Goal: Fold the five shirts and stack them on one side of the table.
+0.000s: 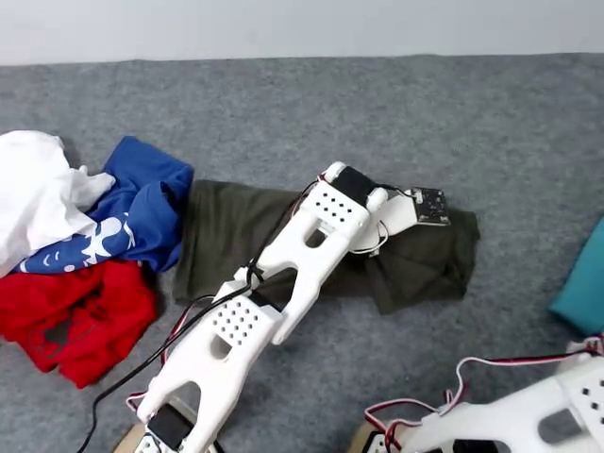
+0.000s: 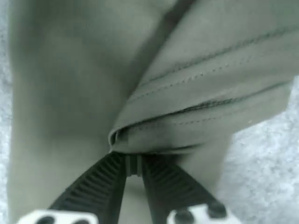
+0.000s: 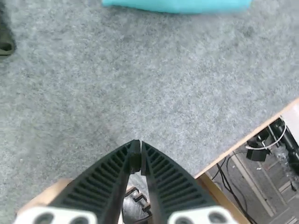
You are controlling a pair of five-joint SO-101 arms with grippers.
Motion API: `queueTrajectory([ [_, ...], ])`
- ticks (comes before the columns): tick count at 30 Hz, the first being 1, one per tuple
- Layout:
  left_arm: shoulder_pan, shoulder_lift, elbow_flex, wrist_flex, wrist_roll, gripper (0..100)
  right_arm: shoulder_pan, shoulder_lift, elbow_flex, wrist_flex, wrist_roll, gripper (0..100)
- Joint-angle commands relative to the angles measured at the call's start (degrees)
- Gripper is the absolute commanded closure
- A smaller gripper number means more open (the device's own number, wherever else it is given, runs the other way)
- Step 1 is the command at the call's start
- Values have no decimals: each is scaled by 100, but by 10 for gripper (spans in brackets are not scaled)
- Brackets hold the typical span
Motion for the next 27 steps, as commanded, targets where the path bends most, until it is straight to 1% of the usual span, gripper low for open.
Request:
queueTrajectory([
  [1,-79,-334,40,149,0,995,-233,-92,-44,22,26,988],
  [3,-79,-527,66,149,0,987,-338,-92,-44,22,18,988],
  [8,-132,-1064,92,149,79,840,-409,-92,-44,31,9,988],
  [10,-132,-1204,92,149,97,812,-400,-92,-44,31,9,988],
  [20,-18,-1582,101,149,79,811,-400,-92,-44,31,26,988],
  [27,44,-2382,101,149,114,813,-400,-92,132,4,35,988],
])
